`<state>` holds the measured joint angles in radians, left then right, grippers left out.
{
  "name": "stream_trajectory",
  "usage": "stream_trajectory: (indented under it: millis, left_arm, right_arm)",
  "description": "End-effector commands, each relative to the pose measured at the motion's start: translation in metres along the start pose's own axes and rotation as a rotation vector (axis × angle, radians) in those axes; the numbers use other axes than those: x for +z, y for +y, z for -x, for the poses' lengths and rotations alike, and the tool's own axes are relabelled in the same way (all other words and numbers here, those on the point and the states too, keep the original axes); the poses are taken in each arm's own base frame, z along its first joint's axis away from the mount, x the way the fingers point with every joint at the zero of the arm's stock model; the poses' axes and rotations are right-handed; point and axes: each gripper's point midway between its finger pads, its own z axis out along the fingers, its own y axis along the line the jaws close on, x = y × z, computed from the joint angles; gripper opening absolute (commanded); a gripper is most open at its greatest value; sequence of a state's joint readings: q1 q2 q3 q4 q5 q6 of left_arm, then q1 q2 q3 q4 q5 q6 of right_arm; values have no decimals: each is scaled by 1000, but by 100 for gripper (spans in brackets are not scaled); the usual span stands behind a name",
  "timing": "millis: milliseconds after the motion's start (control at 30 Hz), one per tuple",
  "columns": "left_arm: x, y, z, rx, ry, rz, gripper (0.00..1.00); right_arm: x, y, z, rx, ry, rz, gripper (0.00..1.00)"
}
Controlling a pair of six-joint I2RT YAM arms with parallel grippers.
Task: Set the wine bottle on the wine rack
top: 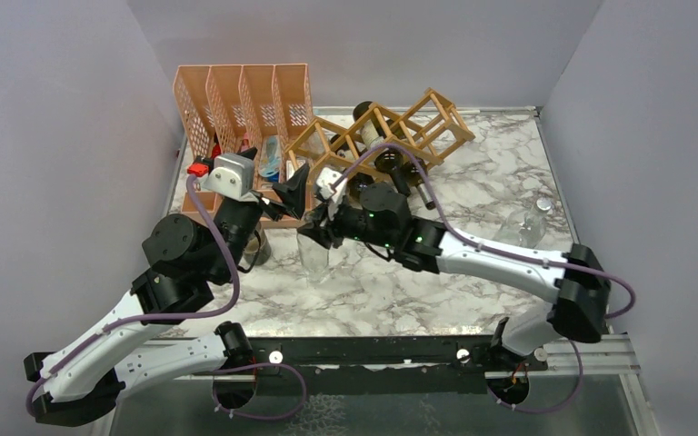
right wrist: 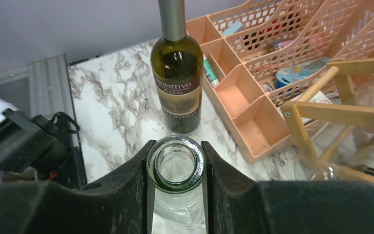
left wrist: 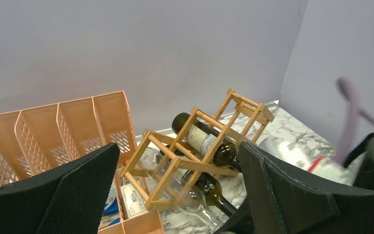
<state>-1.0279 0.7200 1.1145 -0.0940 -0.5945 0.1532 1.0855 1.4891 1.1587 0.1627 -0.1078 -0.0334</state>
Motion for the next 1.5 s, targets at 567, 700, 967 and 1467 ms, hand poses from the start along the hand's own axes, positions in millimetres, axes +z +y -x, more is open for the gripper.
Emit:
stream_trajectory:
  millis: [567, 700, 967, 1467]
  left_arm:
    - [10, -71, -73, 64, 87, -295, 99]
    - [9, -104, -109, 30, 138, -428, 99]
    - [-16, -173, -152, -15, 147, -792, 99]
    - [3, -201, -189, 77, 130, -871, 99]
  right_arm:
    - [-205, -62, 50, 175, -79, -520, 1]
    - [-223, -70, 63, 187, -102, -578, 1]
    - [-234, -72, 92, 247, -158, -595, 1]
    - [-234, -38, 125, 206, -236, -373, 1]
